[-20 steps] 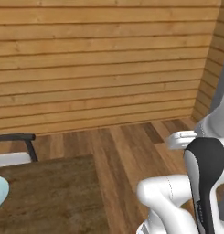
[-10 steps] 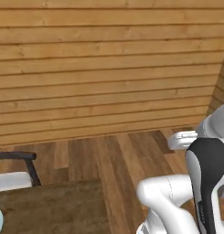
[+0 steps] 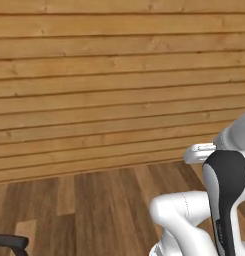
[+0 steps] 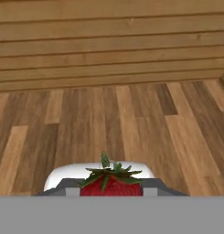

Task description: Take the strawberry from the fridge and place it on top of the pancake, located on the dining counter.

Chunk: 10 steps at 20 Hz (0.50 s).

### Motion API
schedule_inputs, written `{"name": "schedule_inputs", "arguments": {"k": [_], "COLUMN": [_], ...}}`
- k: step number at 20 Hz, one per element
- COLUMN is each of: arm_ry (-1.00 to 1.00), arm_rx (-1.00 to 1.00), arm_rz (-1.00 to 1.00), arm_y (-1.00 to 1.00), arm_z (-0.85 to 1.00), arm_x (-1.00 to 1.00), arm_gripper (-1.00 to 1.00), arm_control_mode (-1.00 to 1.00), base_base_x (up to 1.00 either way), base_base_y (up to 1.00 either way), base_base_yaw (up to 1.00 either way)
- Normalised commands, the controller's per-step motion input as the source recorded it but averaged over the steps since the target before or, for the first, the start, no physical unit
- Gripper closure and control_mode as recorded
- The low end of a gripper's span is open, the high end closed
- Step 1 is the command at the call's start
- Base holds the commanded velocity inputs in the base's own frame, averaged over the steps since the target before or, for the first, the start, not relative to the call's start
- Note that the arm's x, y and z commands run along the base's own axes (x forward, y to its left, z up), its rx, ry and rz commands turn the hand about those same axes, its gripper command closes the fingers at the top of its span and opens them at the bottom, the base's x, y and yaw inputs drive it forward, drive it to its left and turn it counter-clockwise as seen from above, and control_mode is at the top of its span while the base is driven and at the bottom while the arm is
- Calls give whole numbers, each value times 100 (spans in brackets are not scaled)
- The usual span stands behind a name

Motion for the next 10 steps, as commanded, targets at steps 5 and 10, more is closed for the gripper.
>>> {"name": "schedule_inputs", "arguments": {"k": [5,10], "arm_ry": [0,0], "arm_rx": [0,0], "arm_rz": [0,0], "arm_y": [0,0], "arm_z": [0,0], "arm_x": [0,0], "arm_gripper": [100,100], "arm_control_mode": [100,100], "base_base_x": [100,100], "base_base_y": [4,37], "base_base_yaw": [0,0]}}
